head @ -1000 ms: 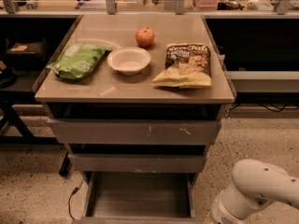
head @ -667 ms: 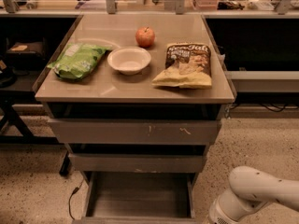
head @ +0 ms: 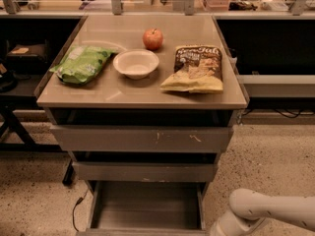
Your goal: Close bottom drawer
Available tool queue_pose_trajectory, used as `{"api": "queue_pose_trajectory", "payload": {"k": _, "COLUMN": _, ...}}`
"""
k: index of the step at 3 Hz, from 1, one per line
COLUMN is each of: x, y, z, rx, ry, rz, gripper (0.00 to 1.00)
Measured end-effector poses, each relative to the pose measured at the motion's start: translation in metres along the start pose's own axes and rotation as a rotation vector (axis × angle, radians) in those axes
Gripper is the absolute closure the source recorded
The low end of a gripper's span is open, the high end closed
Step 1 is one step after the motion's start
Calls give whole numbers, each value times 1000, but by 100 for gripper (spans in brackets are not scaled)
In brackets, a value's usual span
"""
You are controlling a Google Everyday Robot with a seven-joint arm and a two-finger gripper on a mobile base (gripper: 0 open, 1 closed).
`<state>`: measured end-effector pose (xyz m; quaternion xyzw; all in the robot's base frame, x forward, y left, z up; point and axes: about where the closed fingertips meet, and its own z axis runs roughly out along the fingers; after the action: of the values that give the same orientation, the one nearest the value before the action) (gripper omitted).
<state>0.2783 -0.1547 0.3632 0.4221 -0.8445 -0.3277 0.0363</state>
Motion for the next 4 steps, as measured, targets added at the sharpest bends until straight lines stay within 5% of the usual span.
{"api": "queue_pose_trajectory", "payload": {"k": 2, "x": 6, "y": 0, "z": 22, "rx": -69, "ry": -21, "rz": -4, "gripper": 100}}
{"api": "queue_pose_trajectory", "payload": {"k": 4, "x": -10, "y": -18, "z": 58, "rx": -126, "ry": -138, "rz": -150, "gripper": 100}}
